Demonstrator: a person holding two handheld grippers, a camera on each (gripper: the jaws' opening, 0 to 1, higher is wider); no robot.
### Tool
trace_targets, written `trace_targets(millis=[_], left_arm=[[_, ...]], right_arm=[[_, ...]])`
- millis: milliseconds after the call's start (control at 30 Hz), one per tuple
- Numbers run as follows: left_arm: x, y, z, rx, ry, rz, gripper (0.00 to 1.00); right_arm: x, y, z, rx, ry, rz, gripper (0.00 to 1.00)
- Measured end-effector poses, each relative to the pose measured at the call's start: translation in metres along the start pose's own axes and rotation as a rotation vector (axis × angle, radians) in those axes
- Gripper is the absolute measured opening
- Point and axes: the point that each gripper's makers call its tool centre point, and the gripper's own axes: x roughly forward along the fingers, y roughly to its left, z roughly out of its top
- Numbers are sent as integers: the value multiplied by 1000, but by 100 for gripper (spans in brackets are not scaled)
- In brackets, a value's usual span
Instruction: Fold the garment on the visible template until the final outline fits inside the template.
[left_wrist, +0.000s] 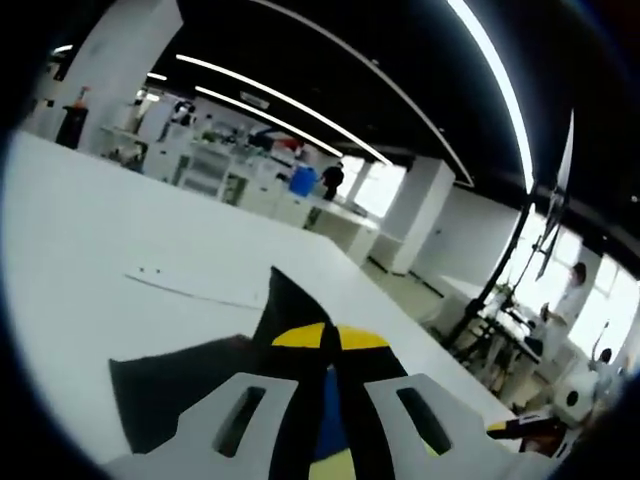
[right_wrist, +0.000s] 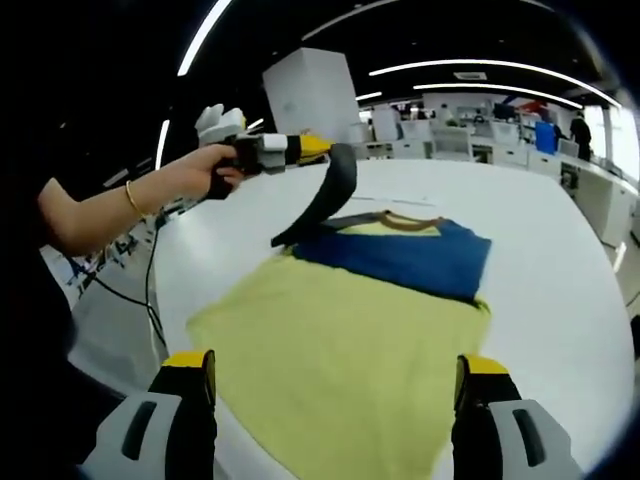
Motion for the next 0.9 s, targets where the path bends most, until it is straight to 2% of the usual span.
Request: trace_targets(millis=[467,900], left_arm=[[33,-43,-17,-4,0,-141,0],[57,-78,-47,4,71,-255,0]], right_arm=[[-6,-9,-9,15,15,-29,99],[-6,-12,-12,29,22,-37,99]])
